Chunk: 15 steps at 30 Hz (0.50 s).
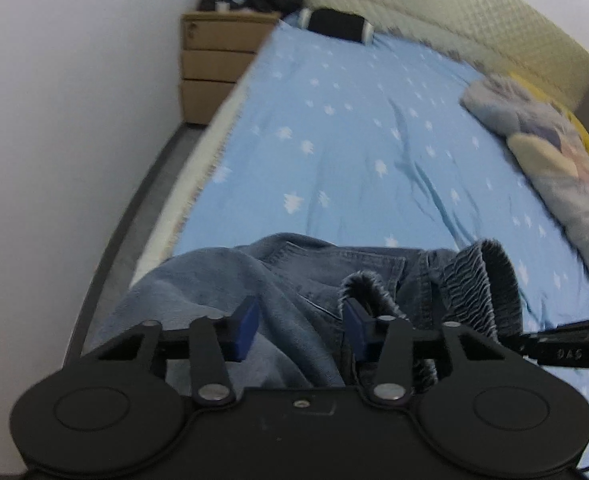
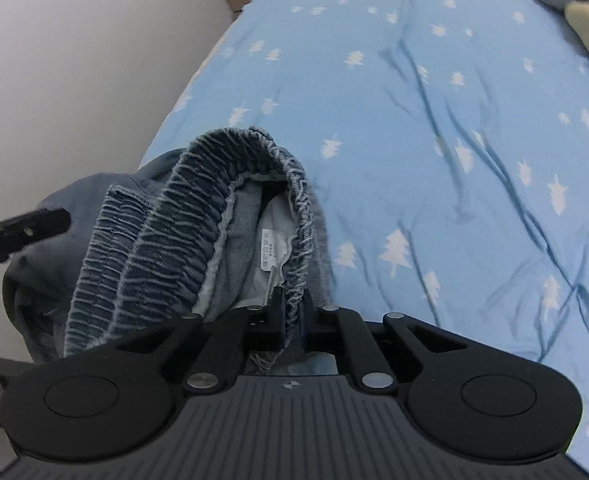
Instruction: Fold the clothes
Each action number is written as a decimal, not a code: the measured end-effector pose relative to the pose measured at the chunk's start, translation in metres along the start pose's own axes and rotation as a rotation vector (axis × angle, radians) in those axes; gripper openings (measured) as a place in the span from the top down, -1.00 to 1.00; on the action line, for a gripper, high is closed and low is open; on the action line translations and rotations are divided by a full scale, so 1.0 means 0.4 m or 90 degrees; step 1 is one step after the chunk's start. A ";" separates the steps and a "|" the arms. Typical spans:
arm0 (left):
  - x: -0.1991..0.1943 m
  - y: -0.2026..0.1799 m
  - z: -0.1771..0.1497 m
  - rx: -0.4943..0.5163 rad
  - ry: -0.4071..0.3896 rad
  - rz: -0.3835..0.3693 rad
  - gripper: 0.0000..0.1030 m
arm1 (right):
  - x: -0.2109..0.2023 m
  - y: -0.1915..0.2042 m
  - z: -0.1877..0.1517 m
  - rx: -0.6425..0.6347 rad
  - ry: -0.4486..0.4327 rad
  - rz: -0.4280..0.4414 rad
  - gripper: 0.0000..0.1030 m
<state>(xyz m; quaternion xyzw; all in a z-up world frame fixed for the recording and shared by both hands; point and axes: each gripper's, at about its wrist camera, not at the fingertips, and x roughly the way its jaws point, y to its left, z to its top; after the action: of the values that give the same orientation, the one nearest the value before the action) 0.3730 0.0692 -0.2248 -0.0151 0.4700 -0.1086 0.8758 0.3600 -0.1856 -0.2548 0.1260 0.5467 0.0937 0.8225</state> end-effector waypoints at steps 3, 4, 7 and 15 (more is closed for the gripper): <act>0.035 -0.021 0.007 0.046 0.019 -0.024 0.21 | 0.002 -0.004 -0.002 0.010 0.000 0.011 0.91; 0.049 -0.029 0.008 0.058 0.029 -0.033 0.20 | 0.002 -0.005 -0.002 0.013 0.000 0.014 0.91; 0.084 -0.036 0.010 0.064 0.046 -0.047 0.21 | 0.004 -0.009 -0.002 0.011 0.003 0.019 0.90; 0.193 -0.035 0.026 0.038 0.093 -0.099 0.31 | 0.021 -0.046 0.010 -0.002 0.034 0.030 0.85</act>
<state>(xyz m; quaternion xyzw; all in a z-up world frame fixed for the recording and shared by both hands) 0.4203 0.0390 -0.2804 -0.0174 0.5265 -0.1910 0.8283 0.3671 -0.2012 -0.2663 0.1346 0.5649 0.1170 0.8056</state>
